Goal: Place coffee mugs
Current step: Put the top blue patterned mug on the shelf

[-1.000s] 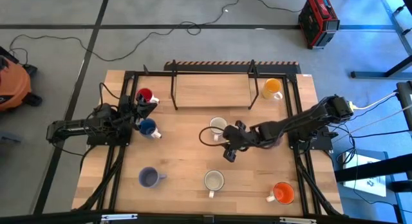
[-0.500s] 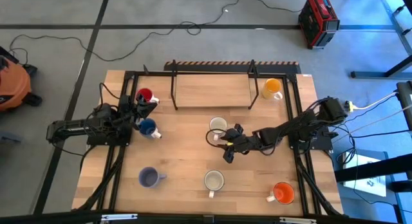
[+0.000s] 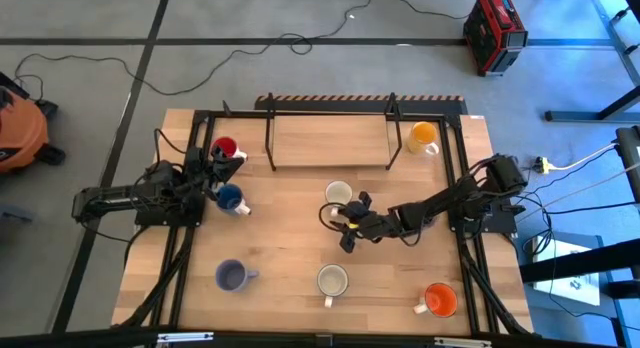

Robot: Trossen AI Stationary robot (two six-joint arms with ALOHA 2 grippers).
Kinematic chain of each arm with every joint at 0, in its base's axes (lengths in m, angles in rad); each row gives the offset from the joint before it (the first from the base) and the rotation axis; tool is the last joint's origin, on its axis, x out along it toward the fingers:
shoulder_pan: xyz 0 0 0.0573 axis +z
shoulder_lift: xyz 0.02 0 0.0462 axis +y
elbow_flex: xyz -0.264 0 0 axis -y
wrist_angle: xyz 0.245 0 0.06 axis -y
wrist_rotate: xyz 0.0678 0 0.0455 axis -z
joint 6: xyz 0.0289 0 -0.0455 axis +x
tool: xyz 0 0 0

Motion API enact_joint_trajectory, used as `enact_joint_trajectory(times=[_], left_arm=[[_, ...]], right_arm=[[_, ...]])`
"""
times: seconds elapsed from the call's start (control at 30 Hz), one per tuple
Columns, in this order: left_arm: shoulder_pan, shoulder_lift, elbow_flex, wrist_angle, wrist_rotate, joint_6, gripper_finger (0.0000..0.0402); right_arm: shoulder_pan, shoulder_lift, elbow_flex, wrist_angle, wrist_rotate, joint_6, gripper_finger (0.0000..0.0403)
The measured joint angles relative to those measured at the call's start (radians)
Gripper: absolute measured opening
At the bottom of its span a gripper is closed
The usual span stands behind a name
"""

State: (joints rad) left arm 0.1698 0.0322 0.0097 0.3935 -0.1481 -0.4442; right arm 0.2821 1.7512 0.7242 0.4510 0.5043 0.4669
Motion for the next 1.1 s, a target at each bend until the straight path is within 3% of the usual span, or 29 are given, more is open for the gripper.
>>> enact_joint_trajectory(times=[0.43, 0.67, 0.87, 1.0, 1.1], left_arm=[[0.0, 0.0, 0.0, -0.002, -0.029, 0.001, 0.0015], [0.0, 0.0, -0.001, -0.004, -0.031, 0.001, 0.0015], [0.0, 0.0, -0.001, -0.004, -0.031, 0.001, 0.0015], [0.0, 0.0, -0.001, -0.003, -0.031, 0.001, 0.0015], [0.0, 0.0, -0.001, -0.003, -0.022, 0.001, 0.0015]], right_arm=[[-0.001, 0.098, 0.029, 0.099, 0.057, -0.006, 0.0154], [-0.003, 0.129, 0.067, 0.102, 0.087, -0.055, 0.0105], [-0.002, 0.121, 0.07, 0.099, 0.087, -0.078, 0.0017], [-0.001, 0.088, 0.07, 0.065, 0.053, -0.11, 0.0018], [-0.016, 0.031, 0.069, 0.007, -0.035, -0.113, 0.0008]])
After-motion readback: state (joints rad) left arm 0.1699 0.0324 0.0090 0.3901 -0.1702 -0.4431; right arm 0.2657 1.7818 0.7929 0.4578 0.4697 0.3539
